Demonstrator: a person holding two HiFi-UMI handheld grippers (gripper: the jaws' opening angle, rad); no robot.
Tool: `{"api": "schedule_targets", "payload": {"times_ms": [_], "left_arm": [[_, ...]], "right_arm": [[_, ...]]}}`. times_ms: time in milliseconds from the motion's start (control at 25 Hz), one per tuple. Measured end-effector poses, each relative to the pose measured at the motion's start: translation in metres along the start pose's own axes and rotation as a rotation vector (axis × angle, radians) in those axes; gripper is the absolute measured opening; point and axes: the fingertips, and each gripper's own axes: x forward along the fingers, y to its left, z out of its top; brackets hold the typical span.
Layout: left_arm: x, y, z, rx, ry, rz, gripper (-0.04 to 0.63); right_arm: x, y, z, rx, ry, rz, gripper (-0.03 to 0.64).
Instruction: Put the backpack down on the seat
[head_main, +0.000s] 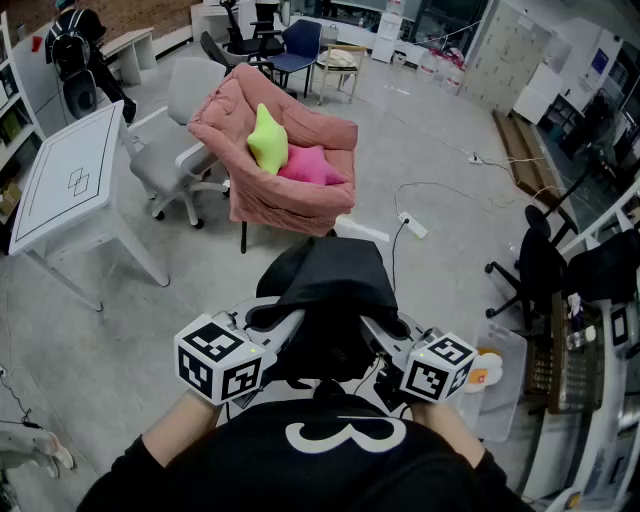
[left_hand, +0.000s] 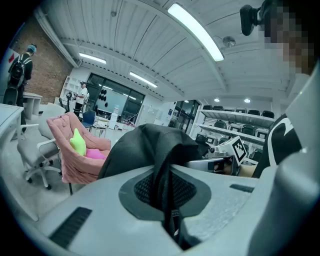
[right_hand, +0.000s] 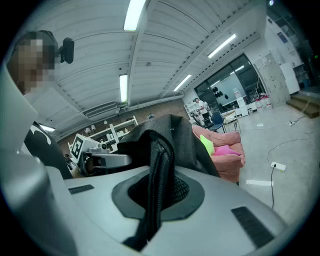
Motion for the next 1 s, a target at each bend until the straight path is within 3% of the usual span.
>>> {"api": "schedule_targets", "payload": {"times_ms": [480,1000], "left_arm": [[0.020,0.050,0.001,-0.036,0.008,0.036,0.011],[0.140,0.180,0.045,-0.112,0.107,0.072,0.011]], "right_arm": [[0.046,-0.030,0.004,0.031,0.011,0.043,0.014],[0.155,-0.170,0.051,0.141,0.048,0.079,0.014]]}}
